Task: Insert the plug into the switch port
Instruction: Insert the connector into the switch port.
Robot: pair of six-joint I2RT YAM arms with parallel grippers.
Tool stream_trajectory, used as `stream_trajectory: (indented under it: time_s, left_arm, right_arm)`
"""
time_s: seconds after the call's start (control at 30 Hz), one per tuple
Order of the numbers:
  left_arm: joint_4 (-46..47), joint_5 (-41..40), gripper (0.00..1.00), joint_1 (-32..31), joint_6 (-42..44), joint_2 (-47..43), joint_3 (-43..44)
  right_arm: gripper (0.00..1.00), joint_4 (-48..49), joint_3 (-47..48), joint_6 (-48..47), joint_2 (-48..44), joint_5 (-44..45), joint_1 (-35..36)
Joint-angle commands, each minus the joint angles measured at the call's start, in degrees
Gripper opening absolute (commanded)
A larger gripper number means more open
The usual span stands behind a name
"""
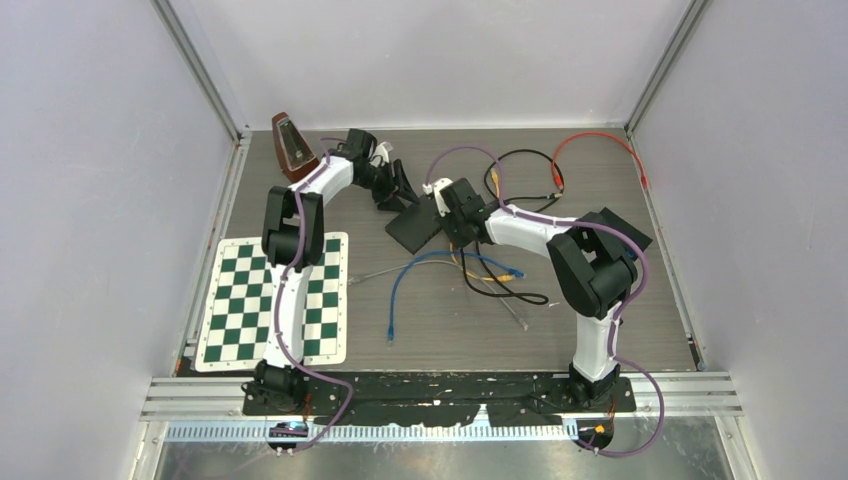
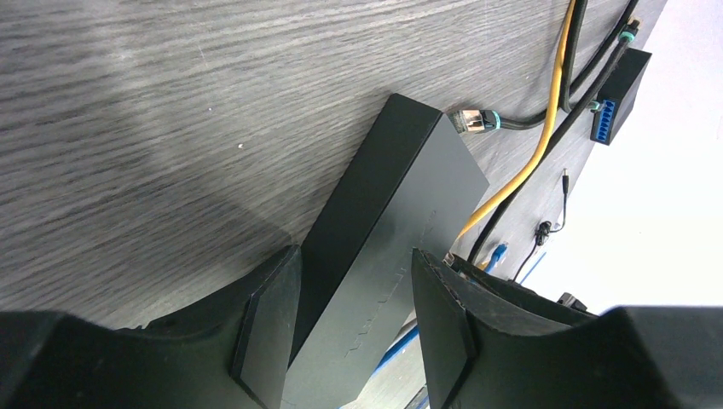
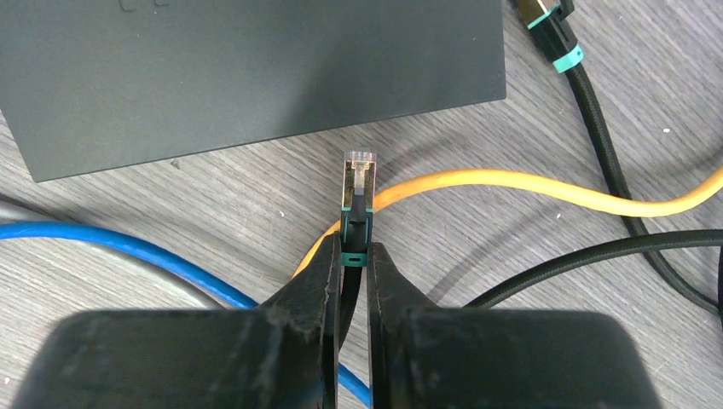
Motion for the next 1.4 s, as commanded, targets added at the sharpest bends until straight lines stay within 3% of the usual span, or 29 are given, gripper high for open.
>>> stream_trajectory:
  time_s: [0.0, 0.17, 0.53, 0.83, 1.17, 1.37]
  left_arm:
    - [0.97, 0.74, 0.53, -0.19, 0.54, -0.80, 1.10]
    - [1.22, 0.99, 0.52, -0.19, 0.75, -0.55, 1.22]
    - [0.35, 2.52, 0.52, 0.04, 1.63, 1.33, 4.72]
    - [-1.30, -0.78, 0.53, 0.95, 2.33, 0.05, 5.31]
    - [-6.86, -2.60, 0.53, 0.94, 6.83, -0.44, 5.74]
    - [-8.00, -2.92, 0.52, 0.95, 9.47, -1.18, 4.62]
  right_arm:
    - [0.05, 2.57, 2.41, -2.03, 1.27, 0.73, 0.22]
    - [0.05, 1.95, 5.68, -3.73, 3.84, 2.59, 0.18]
    - [0.05, 12.07, -0.37, -7.87, 1.60, -3.96, 0.14]
    - [0.05, 11.44, 1.39, -9.28, 1.47, -8.08, 0.32]
    - [0.05, 11.06, 4.45, -10.06, 2.16, -7.56, 1.98]
    - [0.05, 15.96, 3.45, -8.36, 3.02, -2.03, 2.63]
